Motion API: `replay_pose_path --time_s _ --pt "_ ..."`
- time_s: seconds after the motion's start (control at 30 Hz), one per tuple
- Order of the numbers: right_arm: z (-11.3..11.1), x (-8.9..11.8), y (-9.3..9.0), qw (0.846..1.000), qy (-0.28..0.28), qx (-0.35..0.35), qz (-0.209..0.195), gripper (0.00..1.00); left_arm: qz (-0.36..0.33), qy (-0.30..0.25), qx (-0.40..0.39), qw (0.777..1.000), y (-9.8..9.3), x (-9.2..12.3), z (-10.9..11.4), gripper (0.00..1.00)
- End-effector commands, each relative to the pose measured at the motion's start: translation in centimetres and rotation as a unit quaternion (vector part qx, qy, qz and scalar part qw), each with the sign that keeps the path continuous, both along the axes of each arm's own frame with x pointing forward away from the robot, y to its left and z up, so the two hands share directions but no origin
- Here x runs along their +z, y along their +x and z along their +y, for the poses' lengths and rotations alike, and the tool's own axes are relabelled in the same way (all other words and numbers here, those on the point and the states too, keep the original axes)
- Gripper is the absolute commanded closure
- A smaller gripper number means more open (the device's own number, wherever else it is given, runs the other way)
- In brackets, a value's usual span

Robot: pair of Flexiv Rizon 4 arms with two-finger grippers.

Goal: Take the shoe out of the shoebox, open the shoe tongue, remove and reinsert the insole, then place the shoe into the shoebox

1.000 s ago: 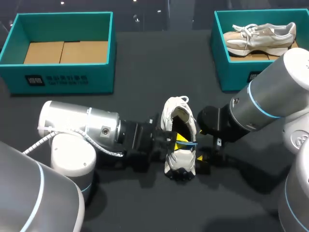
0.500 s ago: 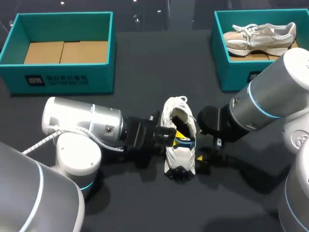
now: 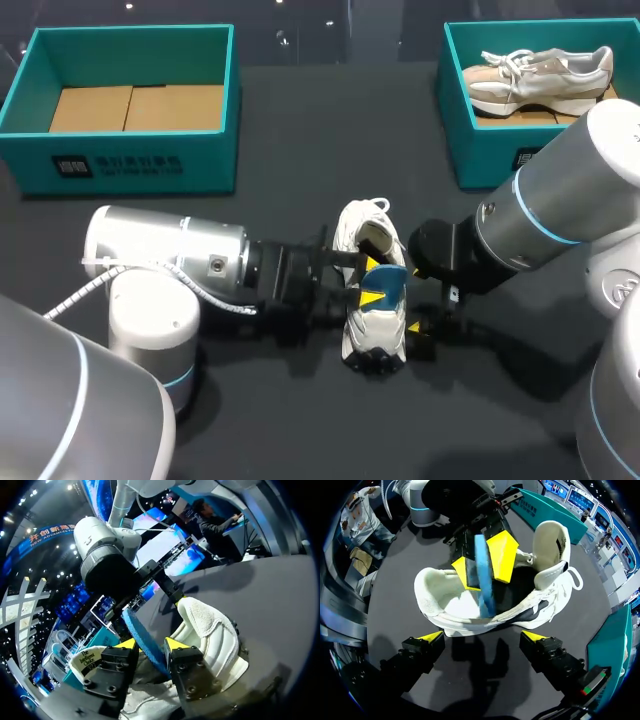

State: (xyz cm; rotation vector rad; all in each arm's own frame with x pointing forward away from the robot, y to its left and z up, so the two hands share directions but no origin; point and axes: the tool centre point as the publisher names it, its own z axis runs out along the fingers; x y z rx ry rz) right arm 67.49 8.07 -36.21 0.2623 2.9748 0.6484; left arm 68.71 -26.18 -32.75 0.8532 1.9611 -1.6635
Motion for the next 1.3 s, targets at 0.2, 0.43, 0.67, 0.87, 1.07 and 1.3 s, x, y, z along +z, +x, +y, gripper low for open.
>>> replay_pose_path --time_s 0.2,0.43,0.67,0.87,1.07,1.3 --pt "0.0 0.0 -0.2 1.000 -0.001 -0.001 -0.001 0.00 0.018 -0.001 -0.010 1.000 -1.4 1.0 0.1 0.72" --pt "0.0 0.0 -0.2 1.000 -0.001 -0.001 -0.001 0.00 0.030 -0.004 -0.020 0.999 -1.8 0.4 -0.8 1.00" --pt "0.0 0.0 -0.2 1.000 -0.001 -0.001 -0.001 0.00 -0.017 0.021 -0.043 0.999 -1.2 -2.0 -0.3 1.00" --pt "0.0 0.0 -0.2 1.000 -0.001 -0.001 -0.001 0.00 -0.065 0.053 -0.020 0.996 0.5 -3.6 0.3 1.00" --pt "0.0 0.0 -0.2 1.000 -0.001 -0.001 -0.001 0.00 -0.028 0.020 -0.014 0.999 0.4 -2.6 0.6 1.00" --pt "0.0 0.0 -0.2 1.000 -0.001 -0.001 -0.001 0.00 -0.009 -0.001 -0.018 1.000 -1.0 -0.6 1.2 0.78"
